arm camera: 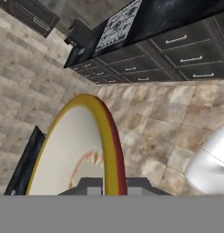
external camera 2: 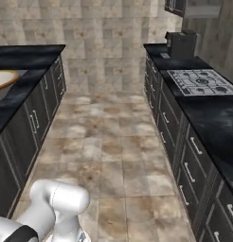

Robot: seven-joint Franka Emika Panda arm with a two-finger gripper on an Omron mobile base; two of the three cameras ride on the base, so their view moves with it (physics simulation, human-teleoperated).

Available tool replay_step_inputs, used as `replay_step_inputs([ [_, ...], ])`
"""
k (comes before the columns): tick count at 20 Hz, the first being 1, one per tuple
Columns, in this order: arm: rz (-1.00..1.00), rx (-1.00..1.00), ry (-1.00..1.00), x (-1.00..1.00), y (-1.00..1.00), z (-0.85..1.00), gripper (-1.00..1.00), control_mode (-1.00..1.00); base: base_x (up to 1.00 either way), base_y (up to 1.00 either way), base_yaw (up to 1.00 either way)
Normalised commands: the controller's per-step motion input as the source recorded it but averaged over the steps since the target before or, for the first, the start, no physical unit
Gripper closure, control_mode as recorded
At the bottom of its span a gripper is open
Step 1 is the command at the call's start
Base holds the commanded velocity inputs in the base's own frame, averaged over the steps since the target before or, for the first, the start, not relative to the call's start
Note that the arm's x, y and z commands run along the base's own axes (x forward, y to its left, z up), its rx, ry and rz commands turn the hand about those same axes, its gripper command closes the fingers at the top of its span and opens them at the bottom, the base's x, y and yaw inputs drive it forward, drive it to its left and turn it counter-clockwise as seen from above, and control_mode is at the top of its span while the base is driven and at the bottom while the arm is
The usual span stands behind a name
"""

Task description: Move the bowls from the cabinet to the plates on the dining table.

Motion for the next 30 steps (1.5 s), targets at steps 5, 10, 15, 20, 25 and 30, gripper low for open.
replay_step_inputs([
  [5, 0.00, 0.00, 0.00, 0.00, 0.00, 0.00, 1.00, 1.00, 1.00, -0.06, 0.07],
  [10, 0.00, 0.00, 0.00, 0.00, 0.00, 0.00, 1.00, 1.00, 1.00, -0.06, 0.07],
  [15, 0.00, 0.00, 0.00, 0.00, 0.00, 0.00, 1.00, 1.00, 1.00, -0.04, 0.11],
  [20, 0.00, 0.00, 0.00, 0.00, 0.00, 0.00, 1.00, 1.00, 0.36, -0.04, 0.44],
  [25, 0.00, 0.00, 0.00, 0.00, 0.00, 0.00, 1.00, 1.00, 0.02, 0.00, 0.50],
  [30, 0.00, 0.00, 0.00, 0.00, 0.00, 0.00, 1.00, 1.00, 0.00, 0.00, 0.50],
])
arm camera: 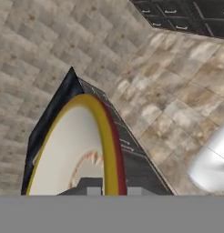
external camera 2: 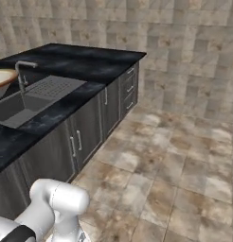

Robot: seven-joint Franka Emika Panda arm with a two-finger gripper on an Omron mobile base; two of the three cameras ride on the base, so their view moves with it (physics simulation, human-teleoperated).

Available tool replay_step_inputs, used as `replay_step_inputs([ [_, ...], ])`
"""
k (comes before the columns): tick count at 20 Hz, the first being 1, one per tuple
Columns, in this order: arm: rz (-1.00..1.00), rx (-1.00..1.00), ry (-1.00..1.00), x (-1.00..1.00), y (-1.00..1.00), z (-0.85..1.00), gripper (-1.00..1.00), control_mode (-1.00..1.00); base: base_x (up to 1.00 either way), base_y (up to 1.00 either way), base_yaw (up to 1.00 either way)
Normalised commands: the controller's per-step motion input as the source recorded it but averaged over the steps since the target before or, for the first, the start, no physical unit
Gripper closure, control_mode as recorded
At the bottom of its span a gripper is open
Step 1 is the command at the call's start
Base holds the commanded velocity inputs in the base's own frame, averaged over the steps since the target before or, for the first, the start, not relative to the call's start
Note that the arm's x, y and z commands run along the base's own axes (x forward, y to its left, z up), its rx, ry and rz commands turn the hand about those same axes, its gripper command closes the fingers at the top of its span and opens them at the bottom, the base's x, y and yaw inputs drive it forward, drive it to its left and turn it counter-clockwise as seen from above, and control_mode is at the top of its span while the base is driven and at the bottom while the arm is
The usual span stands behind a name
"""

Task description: Move the bowls from the cabinet to the plates on the dining table.

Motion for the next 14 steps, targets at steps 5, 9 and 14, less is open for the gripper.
replay_step_inputs([
  [5, 0.00, 0.00, 0.00, 0.00, 0.00, 0.00, 1.00, 1.00, 0.00, 0.00, 0.50],
  [9, 0.00, 0.00, 0.00, 0.00, 0.00, 0.00, 1.00, 1.00, 0.00, 0.00, 0.50],
  [14, 0.00, 0.00, 0.00, 0.00, 0.00, 0.00, 1.00, 1.00, 0.00, 0.00, 0.50],
])
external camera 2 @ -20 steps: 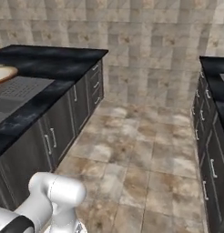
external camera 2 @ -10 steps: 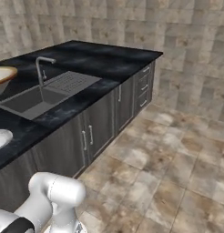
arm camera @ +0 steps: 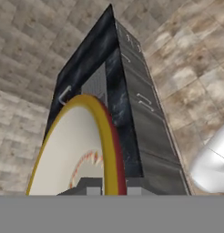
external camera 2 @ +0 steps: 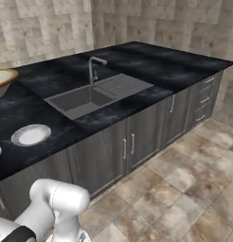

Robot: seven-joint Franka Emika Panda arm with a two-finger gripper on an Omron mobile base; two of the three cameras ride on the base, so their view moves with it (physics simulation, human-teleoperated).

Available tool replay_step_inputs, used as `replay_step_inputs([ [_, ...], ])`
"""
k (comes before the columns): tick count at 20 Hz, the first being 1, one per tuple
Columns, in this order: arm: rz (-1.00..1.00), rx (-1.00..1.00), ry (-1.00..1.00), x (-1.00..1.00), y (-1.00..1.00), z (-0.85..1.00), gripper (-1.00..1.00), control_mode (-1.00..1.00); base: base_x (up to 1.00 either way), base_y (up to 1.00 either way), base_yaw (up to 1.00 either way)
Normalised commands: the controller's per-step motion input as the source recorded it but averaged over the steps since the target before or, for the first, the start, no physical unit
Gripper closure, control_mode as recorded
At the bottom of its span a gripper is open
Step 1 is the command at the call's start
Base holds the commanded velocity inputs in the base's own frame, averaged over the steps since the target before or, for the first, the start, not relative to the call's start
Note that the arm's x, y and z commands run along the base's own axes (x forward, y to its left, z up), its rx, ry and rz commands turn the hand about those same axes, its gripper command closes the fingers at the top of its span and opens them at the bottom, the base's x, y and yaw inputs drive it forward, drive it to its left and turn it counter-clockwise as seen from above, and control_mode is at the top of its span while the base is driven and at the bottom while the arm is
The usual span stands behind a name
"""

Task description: Move the bowls from the cabinet to the plates on the dining table.

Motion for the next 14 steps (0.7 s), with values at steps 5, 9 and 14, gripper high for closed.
replay_step_inputs([
  [5, 0.00, 0.00, 0.00, 0.00, 0.00, 0.00, 1.00, 1.00, 0.00, 0.00, 0.50],
  [9, 0.00, 0.00, 0.00, 0.00, 0.00, 0.00, 1.00, 1.00, 0.10, 0.00, 0.50],
  [14, 0.00, 0.00, 0.00, 0.00, 0.00, 0.00, 1.00, 1.00, 0.22, 0.00, 0.48],
])
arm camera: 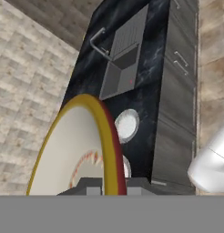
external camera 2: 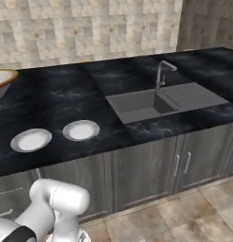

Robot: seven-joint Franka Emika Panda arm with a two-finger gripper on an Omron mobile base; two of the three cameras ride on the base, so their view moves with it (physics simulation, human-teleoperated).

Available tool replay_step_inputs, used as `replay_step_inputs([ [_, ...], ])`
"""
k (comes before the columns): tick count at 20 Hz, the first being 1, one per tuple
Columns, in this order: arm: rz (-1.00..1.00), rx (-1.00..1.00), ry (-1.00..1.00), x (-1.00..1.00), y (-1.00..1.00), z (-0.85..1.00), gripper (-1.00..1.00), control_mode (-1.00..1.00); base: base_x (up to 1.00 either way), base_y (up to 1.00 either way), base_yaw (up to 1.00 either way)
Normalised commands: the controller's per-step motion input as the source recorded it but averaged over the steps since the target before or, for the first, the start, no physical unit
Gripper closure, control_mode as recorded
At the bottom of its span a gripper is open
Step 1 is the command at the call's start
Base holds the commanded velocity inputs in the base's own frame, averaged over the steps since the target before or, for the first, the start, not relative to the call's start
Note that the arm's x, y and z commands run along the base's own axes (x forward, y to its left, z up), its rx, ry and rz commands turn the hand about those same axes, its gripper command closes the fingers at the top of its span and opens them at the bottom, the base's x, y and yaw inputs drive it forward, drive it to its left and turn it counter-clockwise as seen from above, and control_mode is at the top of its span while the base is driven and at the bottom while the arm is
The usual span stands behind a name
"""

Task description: Move the bowls from the cabinet to the plates on the dining table.

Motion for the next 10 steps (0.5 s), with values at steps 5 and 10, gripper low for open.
replay_step_inputs([
  [5, 0.00, 0.00, 0.00, 0.00, 0.00, 0.00, 1.00, 1.00, 0.80, -0.04, 0.31],
  [10, 0.00, 0.00, 0.00, 0.00, 0.00, 0.00, 1.00, 1.00, 0.96, -0.12, 0.24],
])
